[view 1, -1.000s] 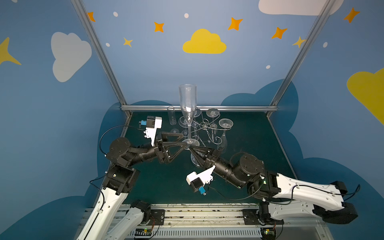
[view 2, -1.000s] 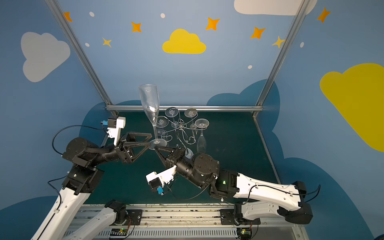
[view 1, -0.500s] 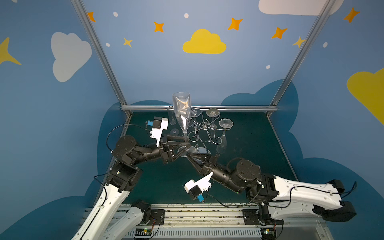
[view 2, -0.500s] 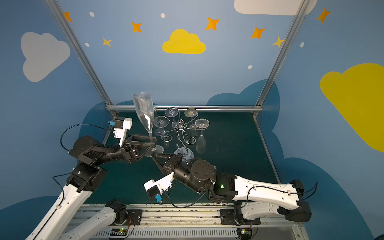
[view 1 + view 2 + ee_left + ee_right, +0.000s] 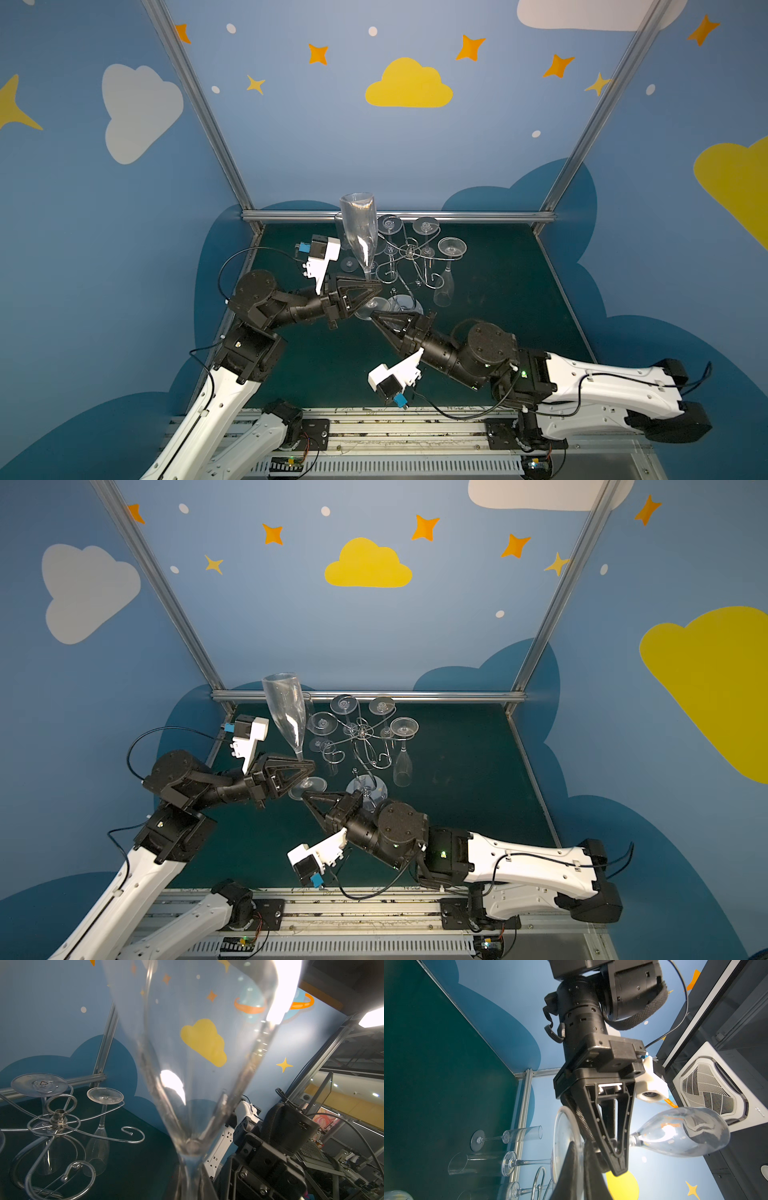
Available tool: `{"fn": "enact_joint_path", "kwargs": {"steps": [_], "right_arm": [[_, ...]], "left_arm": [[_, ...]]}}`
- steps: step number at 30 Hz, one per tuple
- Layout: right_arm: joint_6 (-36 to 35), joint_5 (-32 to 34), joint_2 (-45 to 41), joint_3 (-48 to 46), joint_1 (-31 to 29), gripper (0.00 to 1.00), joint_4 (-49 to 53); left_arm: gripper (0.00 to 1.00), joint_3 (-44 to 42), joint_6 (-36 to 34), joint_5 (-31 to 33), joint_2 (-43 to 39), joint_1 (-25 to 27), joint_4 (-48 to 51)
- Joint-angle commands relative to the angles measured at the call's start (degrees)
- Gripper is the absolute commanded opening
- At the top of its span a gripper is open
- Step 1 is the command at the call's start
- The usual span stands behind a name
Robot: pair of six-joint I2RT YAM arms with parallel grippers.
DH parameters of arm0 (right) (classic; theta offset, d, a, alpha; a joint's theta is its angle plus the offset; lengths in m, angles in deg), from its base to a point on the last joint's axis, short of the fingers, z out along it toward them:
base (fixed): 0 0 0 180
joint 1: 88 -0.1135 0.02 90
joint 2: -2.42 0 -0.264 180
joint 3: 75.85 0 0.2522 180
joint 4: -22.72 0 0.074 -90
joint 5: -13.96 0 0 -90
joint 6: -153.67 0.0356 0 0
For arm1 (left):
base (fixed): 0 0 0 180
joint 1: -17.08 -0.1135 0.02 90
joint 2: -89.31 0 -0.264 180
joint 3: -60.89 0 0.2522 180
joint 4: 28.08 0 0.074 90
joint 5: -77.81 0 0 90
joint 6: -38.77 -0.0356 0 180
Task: Take the wine glass off the wine glass rack
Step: 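Grasp the glass stem with the left gripper while the right gripper releases and withdraws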
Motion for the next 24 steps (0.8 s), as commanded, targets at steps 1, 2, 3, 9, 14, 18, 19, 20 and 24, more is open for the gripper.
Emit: {"fn": "enact_joint_path", "kwargs": {"steps": [1, 2, 3, 9, 14, 18, 19, 20, 24], "right_arm": [[1.1, 0.8, -0.3, -0.4, -0.3, 0.00, -0.5], [1.1, 0.7, -0.2, -0.3, -0.3, 0.00, -0.5], [1.2, 0.7, -0.1, -0.3, -0.3, 0.00, -0.4], [4.7, 0.1, -0.4, 1.3, -0.5, 0.66, 3.6], [19.7, -7.3, -4.3, 4.8, 0.5, 0.88, 7.0], [31.1, -13.5, -7.5, 6.5, 2.3, 0.89, 3.9], [34.3, -13.9, -8.1, 7.2, 3.0, 0.88, 2.8], [37.6, -13.9, -8.3, 8.0, 3.8, 0.88, 2.6], [57.2, -15.1, -6.8, 16.4, 10.3, 0.88, 12.2]], "left_arm": [[0.08, 1.3, -0.3, -0.5, -0.4, 0.3, 0.2], [0.04, 1.2, -0.3, -0.6, -0.4, 0.5, 0.2], [0.03, 1.2, -0.6, -1.0, -0.5, 0.6, 0.2], [0.03, 1.1, -3.3, 0.1, -2.4, 1.2, 2.4], [0.03, 1.1, -8.4, 4.3, -4.8, 1.3, 7.6], [0.03, 0.9, -10.3, 7.3, -6.4, 1.3, 9.2], [0.03, 0.8, -10.8, 7.9, -6.9, 1.3, 9.5], [0.03, 0.7, -11.3, 8.6, -7.4, 1.3, 10.0], [0.03, -0.2, -14.3, 12.0, -9.6, 1.3, 11.7]]}}
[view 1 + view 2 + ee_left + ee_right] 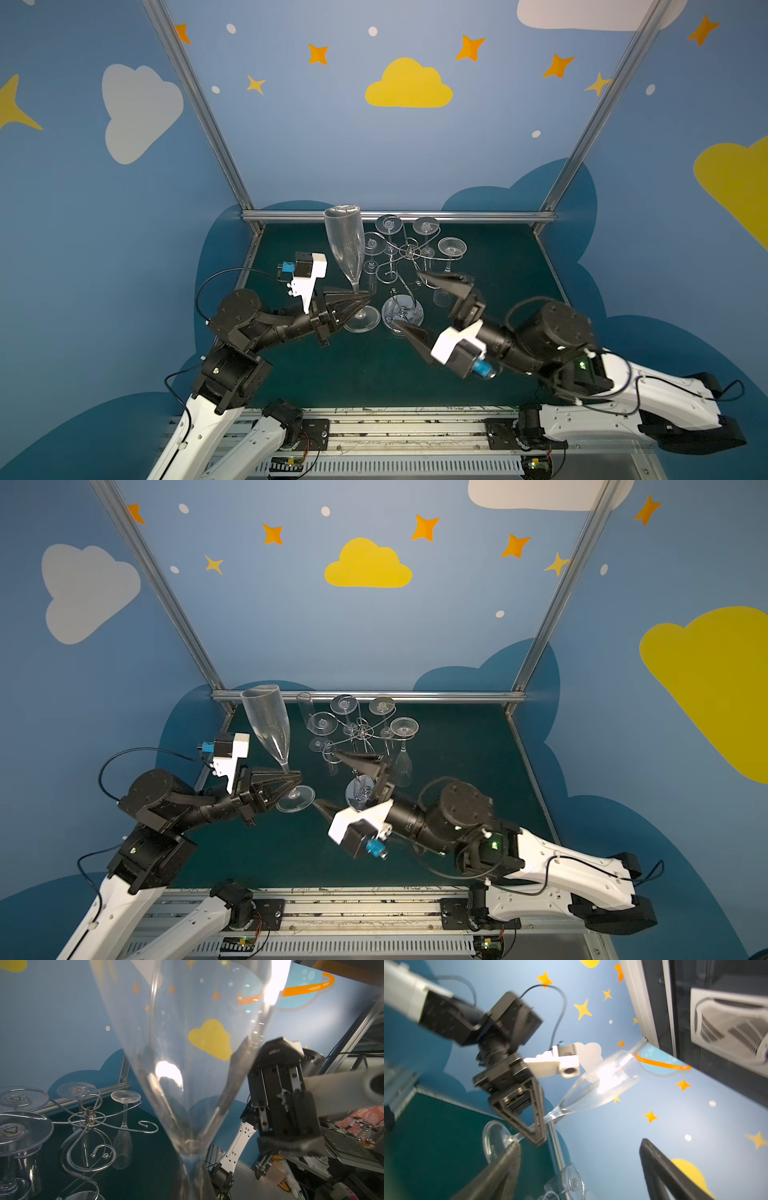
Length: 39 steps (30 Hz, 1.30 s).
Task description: Take the wine glass off the wine glass rack
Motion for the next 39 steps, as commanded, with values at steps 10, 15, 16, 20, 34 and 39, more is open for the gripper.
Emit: {"fn": "enact_joint_path", "kwargs": {"steps": [10, 15, 16, 20, 34, 39], "right_arm": [[41.4, -16.2, 5.6, 12.9, 16.8, 0.88, 15.3], [49.3, -24.8, 8.3, 14.6, 22.1, 0.88, 17.3], [50.6, -26.4, 8.8, 14.6, 23.0, 0.88, 17.0], [54.9, -30.7, 10.4, 14.8, 24.9, 0.89, 16.0], [61.8, -37.9, 13.2, 16.8, 25.5, 0.89, 14.1], [63.9, -39.6, 14.8, 17.0, 25.5, 0.89, 12.7]], "left_arm": [[0.03, -1.6, -8.6, 9.3, -2.4, 1.9, 2.8], [0.03, -1.5, -11.5, 12.9, -2.3, 4.8, 4.9], [0.03, -1.3, -12.0, 13.6, -1.9, 5.6, 5.1], [0.03, -0.4, -15.0, 16.6, -1.1, 8.8, 6.3], [0.03, -0.7, -20.0, 21.8, 2.1, 15.1, 4.0], [0.03, -0.1, -20.5, 21.9, 3.6, 16.4, 4.8]]}}
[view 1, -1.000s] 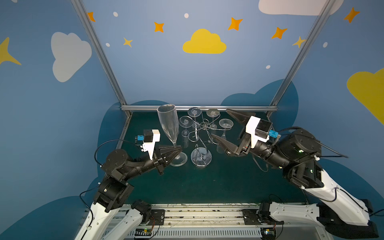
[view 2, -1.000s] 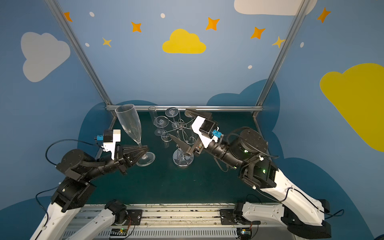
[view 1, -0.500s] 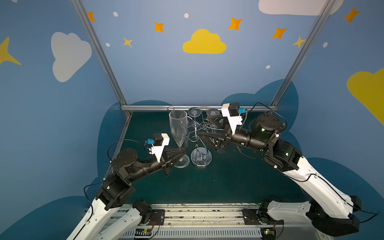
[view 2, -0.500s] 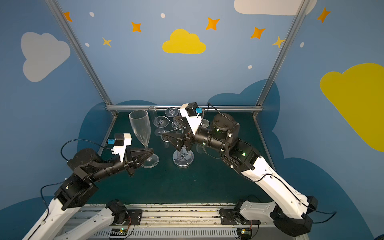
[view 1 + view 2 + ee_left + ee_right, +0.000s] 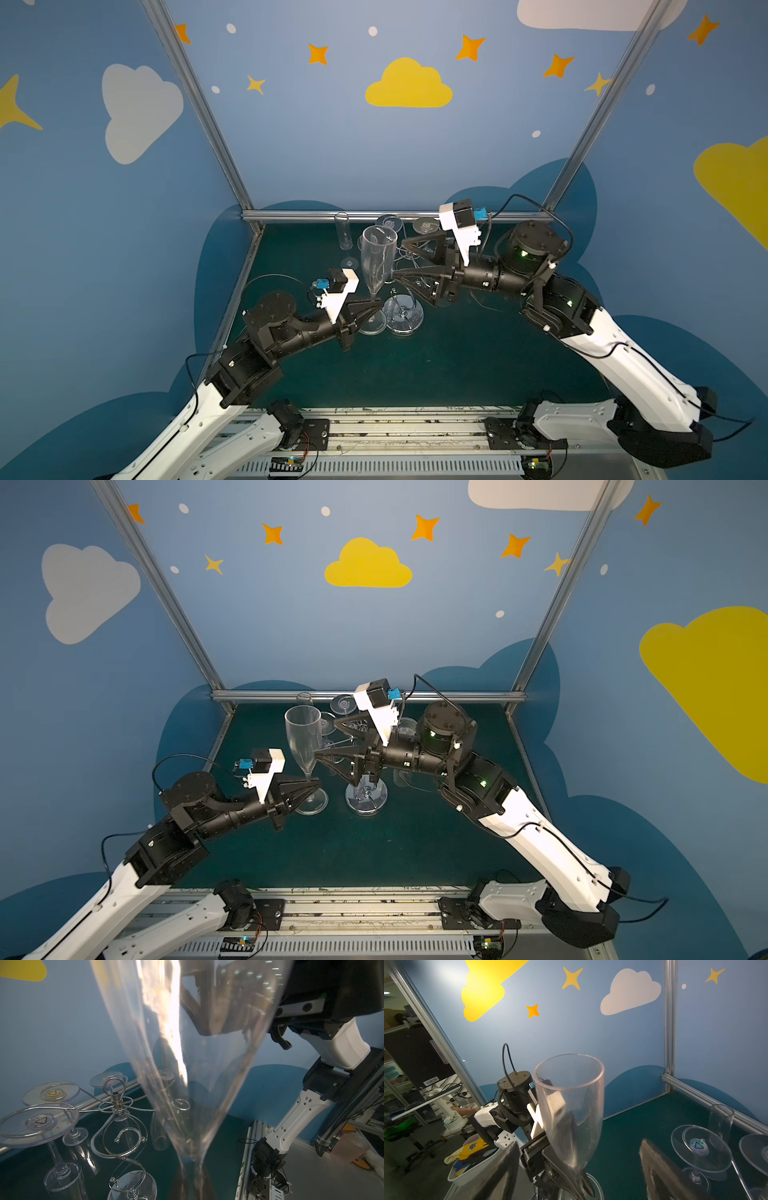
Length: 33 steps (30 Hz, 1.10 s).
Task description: Take the wine glass off the wine glass rack
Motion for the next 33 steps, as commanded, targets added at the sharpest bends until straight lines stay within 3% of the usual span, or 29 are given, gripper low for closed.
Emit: {"fn": "enact_joint_path", "kwargs": {"steps": [1, 11, 20, 33], "right_arm": [[2.6, -2.1, 1.2, 1.3, 0.3, 0.89, -2.4], [4.3, -1.6, 2.6, 1.3, -0.2, 0.87, -4.9], [3.9, 0.0, 2.1, 0.3, -0.2, 0.76, -4.5], [2.5, 2.0, -0.4, -1.9, -0.2, 0.44, -4.3]], "left_arm": [[0.03, 1.6, -1.4, 0.9, 0.7, 1.0, -2.1], [0.03, 2.2, -2.9, 2.2, 2.6, 4.6, -1.8], [0.03, 3.6, -4.1, 5.2, 4.9, 6.4, -0.7], [0.03, 4.3, -4.2, 5.7, 6.4, 7.5, -1.2]]}}
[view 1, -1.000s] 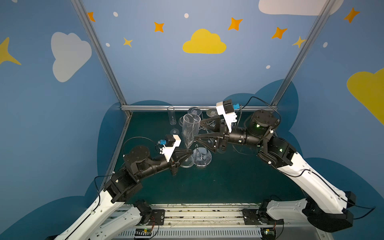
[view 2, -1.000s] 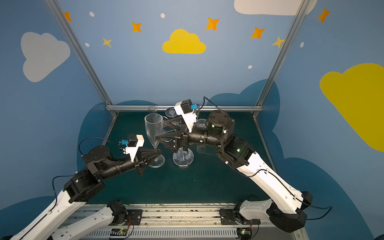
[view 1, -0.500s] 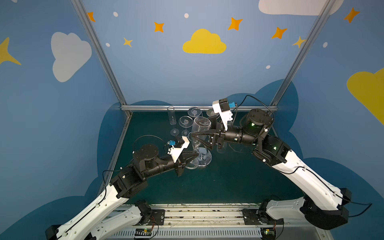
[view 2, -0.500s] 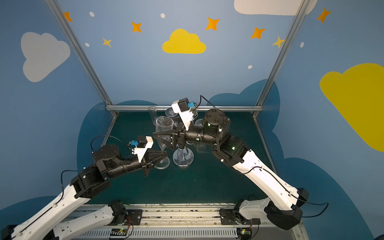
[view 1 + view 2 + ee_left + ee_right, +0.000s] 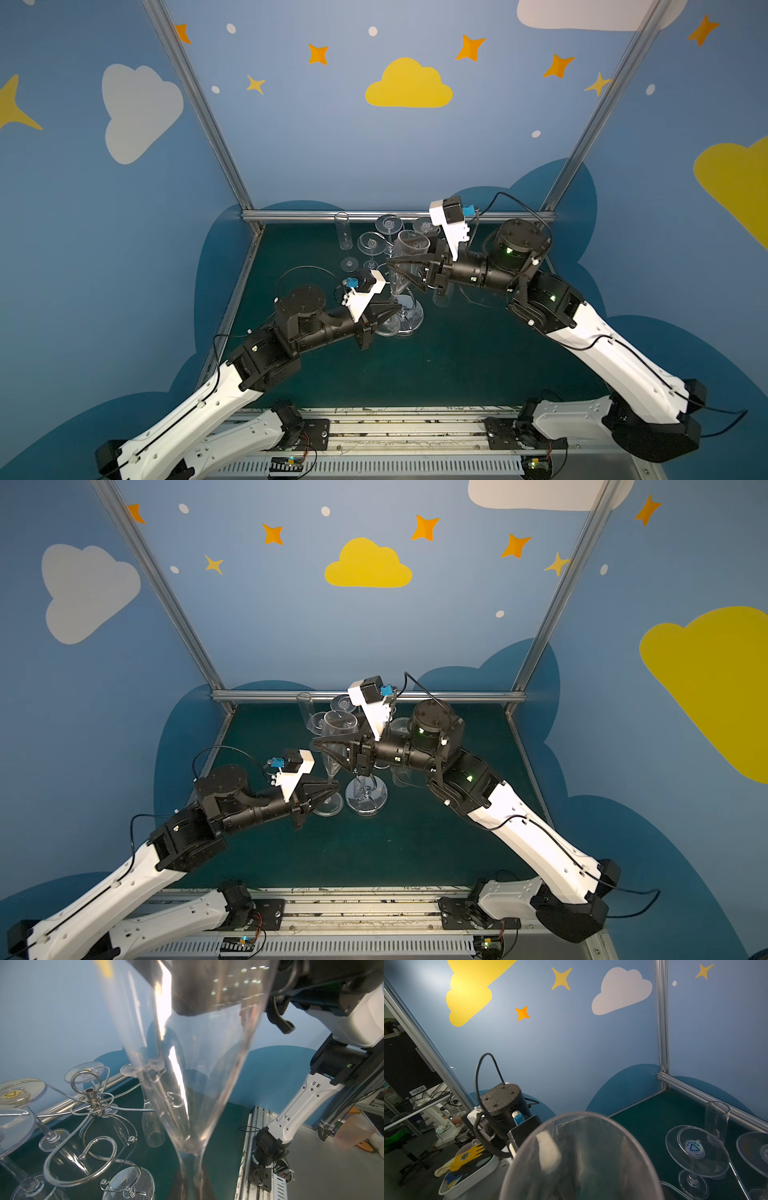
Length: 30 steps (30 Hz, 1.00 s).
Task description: Take the wine glass off the wine glass rack
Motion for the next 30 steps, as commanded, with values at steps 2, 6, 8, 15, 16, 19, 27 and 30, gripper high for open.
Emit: {"fn": "enact_joint_path", "kwargs": {"steps": [2, 6, 8, 15, 16, 19, 27, 30], "right_arm": [[0.9, 0.3, -2.0, -0.8, -0.2, 0.40, -1.4], [0.6, 0.7, -2.6, -1.2, -0.2, 0.37, -1.4], [0.4, 0.9, -3.0, -1.6, -0.2, 0.37, -1.6], [-0.7, 3.6, -6.1, -3.3, -0.3, 0.36, 0.6], [-1.0, 4.3, -6.8, -3.9, -0.2, 0.35, 1.0], [-2.4, 6.9, -9.6, -5.8, -0.2, 0.35, 2.7], [-7.7, 17.2, -18.4, -8.0, -0.2, 0.33, 11.3], [-10.5, 22.3, -22.0, -8.4, -0.2, 0.32, 14.9]], "left_arm": [[0.03, 1.9, -1.7, 0.4, -0.4, 0.5, -1.8], [0.19, 1.9, -1.7, 0.8, -0.6, 0.6, -1.7], [0.32, 2.0, -1.6, 0.8, -0.8, 0.6, -1.6], [0.60, 0.0, -1.1, 2.0, -4.5, 0.7, -2.8], [0.61, -0.1, -1.2, 2.2, -5.1, 0.6, -2.7], [0.65, -0.2, -1.6, 3.5, -6.8, 0.6, -2.2], [0.68, -2.1, -2.3, 7.6, -11.2, 0.7, -4.1], [0.69, -3.6, -2.5, 9.3, -12.2, 0.6, -5.7]]}}
